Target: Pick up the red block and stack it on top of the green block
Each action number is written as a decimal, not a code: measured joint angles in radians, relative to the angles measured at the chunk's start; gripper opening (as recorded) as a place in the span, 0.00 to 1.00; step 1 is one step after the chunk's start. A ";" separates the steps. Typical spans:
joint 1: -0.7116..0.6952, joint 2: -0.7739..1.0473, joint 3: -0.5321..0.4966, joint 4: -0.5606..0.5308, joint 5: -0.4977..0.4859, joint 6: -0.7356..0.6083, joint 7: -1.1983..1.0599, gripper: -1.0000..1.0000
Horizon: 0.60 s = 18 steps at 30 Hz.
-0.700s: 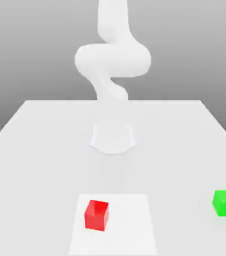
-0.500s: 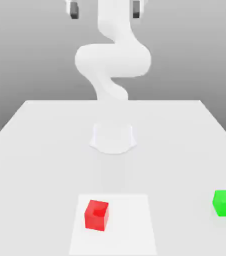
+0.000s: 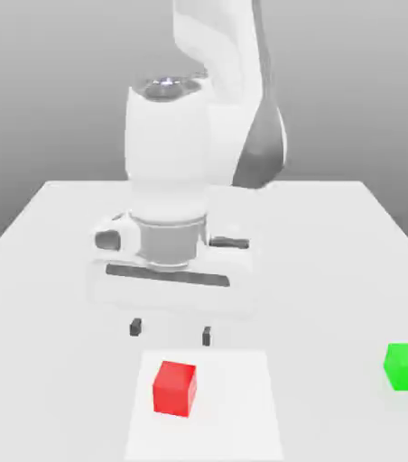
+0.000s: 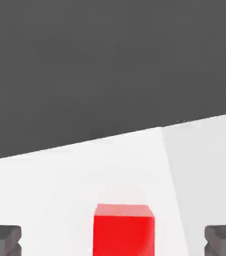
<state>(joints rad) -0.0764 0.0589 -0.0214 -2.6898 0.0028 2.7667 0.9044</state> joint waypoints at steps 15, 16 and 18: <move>-0.009 0.162 0.011 0.012 0.007 0.132 -0.002 0.00; -0.009 0.129 0.010 0.007 0.005 0.104 -0.001 0.00; -0.009 0.059 0.010 -0.003 0.002 0.044 0.002 0.00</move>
<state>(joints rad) -0.0859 0.1174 -0.0119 -2.6932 0.0043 2.8108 0.9061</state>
